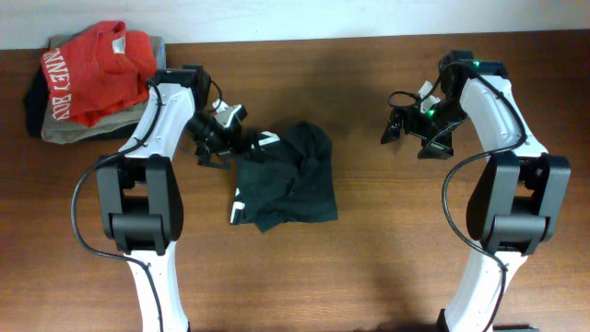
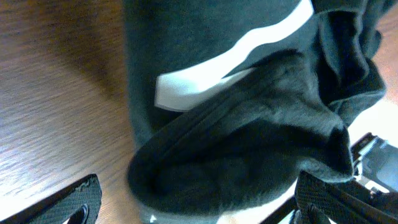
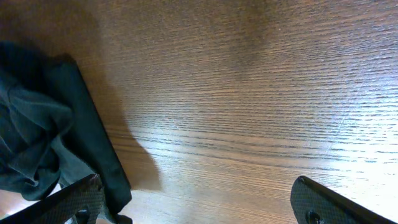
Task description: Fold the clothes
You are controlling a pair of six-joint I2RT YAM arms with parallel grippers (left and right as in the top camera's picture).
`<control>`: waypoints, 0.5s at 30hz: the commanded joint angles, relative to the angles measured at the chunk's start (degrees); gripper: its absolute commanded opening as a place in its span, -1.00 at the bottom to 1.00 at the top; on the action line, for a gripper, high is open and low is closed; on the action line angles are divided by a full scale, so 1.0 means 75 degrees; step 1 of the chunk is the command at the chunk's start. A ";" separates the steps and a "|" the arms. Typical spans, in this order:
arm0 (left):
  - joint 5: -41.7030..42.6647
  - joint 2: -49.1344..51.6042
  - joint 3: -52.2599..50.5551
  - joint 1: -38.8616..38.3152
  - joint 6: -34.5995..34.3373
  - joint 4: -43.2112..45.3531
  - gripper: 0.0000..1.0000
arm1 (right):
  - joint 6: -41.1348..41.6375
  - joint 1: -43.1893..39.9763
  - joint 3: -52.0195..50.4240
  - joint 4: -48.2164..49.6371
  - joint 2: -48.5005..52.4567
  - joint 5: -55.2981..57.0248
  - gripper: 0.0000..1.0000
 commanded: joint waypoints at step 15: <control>0.0991 -0.0612 -0.0318 -0.1128 0.0629 0.0032 -0.99 | -0.0032 0.0041 0.0108 0.0055 0.0003 -0.0050 0.98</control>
